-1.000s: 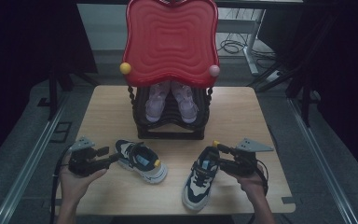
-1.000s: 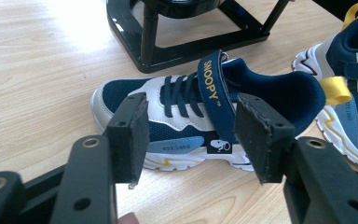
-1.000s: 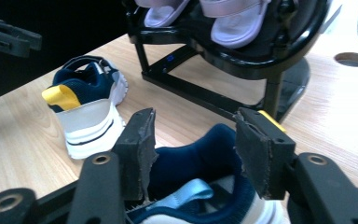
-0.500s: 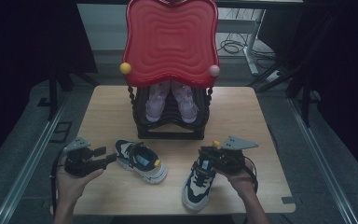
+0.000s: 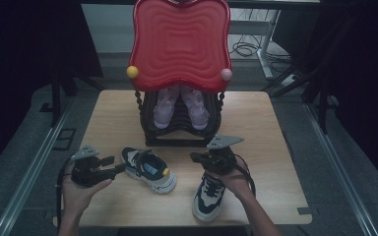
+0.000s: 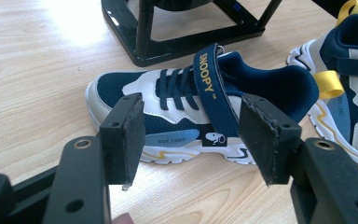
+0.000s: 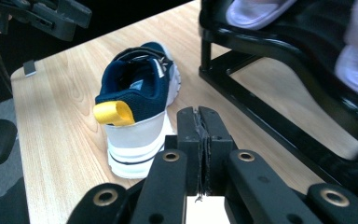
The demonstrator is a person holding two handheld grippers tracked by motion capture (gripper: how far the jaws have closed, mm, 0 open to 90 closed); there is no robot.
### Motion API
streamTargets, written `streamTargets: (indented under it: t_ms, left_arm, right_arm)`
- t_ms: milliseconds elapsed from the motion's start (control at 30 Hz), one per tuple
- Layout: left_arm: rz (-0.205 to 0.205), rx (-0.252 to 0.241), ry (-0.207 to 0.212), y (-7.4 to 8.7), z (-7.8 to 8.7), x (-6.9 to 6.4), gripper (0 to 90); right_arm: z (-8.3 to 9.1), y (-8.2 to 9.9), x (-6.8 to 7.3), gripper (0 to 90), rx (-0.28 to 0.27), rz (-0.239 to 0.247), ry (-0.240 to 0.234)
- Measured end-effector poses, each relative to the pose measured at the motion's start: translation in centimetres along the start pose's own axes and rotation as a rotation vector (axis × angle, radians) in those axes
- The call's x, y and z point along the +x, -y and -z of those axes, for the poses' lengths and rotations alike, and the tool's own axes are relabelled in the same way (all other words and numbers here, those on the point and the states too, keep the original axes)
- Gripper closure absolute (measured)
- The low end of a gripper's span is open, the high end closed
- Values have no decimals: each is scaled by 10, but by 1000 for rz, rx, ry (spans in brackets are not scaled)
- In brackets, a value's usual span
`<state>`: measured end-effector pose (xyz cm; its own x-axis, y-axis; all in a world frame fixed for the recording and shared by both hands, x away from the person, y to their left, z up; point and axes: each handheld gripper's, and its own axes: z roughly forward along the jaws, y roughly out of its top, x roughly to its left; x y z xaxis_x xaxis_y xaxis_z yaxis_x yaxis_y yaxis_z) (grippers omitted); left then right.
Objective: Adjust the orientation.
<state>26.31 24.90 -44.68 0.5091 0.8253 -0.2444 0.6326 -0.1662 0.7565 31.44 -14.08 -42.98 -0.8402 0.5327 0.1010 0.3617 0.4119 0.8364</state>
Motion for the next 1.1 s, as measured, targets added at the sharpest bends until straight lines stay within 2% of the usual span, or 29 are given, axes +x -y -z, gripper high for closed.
streamTargets:
  t_ms: [233,533,767,1100]
  left_arm:
    - [1,-3,2,1,1,0,413]
    - [6,-7,0,2,4,3,410]
    - [15,-10,-5,3,6,6,408]
    - [14,-2,-3,4,4,6,406]
  right_arm:
    - [-22,-11,9,885,54,27,-19]
    - [-51,-17,17,887,142,51,-31]
    - [-65,-15,16,888,178,52,-31]
    - [-79,-16,28,887,253,76,-44]
